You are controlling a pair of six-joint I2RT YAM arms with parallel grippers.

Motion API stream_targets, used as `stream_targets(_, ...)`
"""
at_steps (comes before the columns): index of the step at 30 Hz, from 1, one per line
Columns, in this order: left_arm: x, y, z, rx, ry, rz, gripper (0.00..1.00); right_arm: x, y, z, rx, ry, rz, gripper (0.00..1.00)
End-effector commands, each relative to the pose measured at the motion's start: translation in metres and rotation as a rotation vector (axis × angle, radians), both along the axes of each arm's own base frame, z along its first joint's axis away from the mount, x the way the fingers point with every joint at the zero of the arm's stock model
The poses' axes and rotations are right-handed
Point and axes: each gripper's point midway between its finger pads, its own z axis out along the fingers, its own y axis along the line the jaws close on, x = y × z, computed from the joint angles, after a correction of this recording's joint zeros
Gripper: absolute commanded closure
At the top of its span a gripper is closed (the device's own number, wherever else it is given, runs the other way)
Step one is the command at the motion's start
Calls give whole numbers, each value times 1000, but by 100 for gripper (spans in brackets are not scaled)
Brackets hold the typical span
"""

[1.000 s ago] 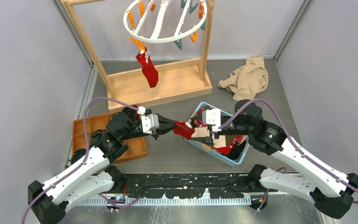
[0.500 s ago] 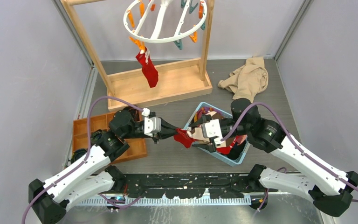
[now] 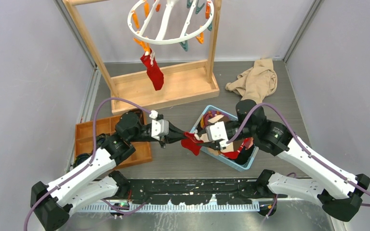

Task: Clip the socks to the hanger
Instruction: Pick up the sock from the bin.

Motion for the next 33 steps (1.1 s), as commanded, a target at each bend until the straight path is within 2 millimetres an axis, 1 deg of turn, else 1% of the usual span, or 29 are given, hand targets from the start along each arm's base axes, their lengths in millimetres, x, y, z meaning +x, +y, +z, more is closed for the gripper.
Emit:
stream_targets(1, -2, -1, 28, -59, -59, -22, 100, -1, 5, 26, 69, -41, 13, 63)
stream_targets(4, -1, -1, 27, -60, -59, -14, 100, -2, 4, 26, 66, -33, 9, 79)
stream_targets(7, 3, 1, 26, -66, -60, 14, 100, -2, 2, 24, 58, -18, -10, 92)
stream_targets(9, 6, 2, 26, -73, -59, 42, 100, 3, 1, 25, 58, 5, -57, 99)
stream_targets(10, 8, 3, 25, -76, -57, 55, 99, 6, 1, 26, 62, 16, -84, 99)
stream_targets(11, 9, 4, 26, -82, -52, 71, 94, 12, 0, 28, 73, 21, -123, 99)
stream_targets(12, 11, 5, 27, -91, -45, 87, 86, 19, -1, 30, 82, 36, -173, 99)
stream_targets(13, 13, 7, 28, -102, -35, 110, 75, 26, -2, 33, 93, 46, -226, 99)
stream_targets(16, 30, 15, 28, -141, 20, 237, 59, 51, -10, 34, 100, 74, -395, 99)
stream_targets(19, 46, 28, 34, -198, 99, 376, 49, 71, -20, 37, 111, 86, -522, 99)
stream_targets(21, 58, 35, 38, -235, 165, 460, 40, 82, -24, 40, 128, 98, -585, 99)
stream_targets(23, 75, 45, 42, -278, 252, 576, 32, 92, -27, 44, 144, 105, -644, 99)
stream_targets(25, 85, 49, 45, -305, 338, 644, 24, 99, -28, 44, 153, 110, -676, 99)
stream_targets(26, 90, 51, 47, -315, 361, 671, 22, 101, -28, 45, 154, 110, -684, 99)
stream_targets(28, 97, 50, 50, -324, 382, 696, 21, 102, -27, 44, 152, 111, -681, 99)
stream_targets(30, 96, 44, 57, -325, 345, 661, 21, 103, -26, 45, 154, 114, -677, 99)
stream_targets(33, 89, 33, 65, -298, 217, 574, 22, 97, -22, 47, 158, 113, -621, 99)
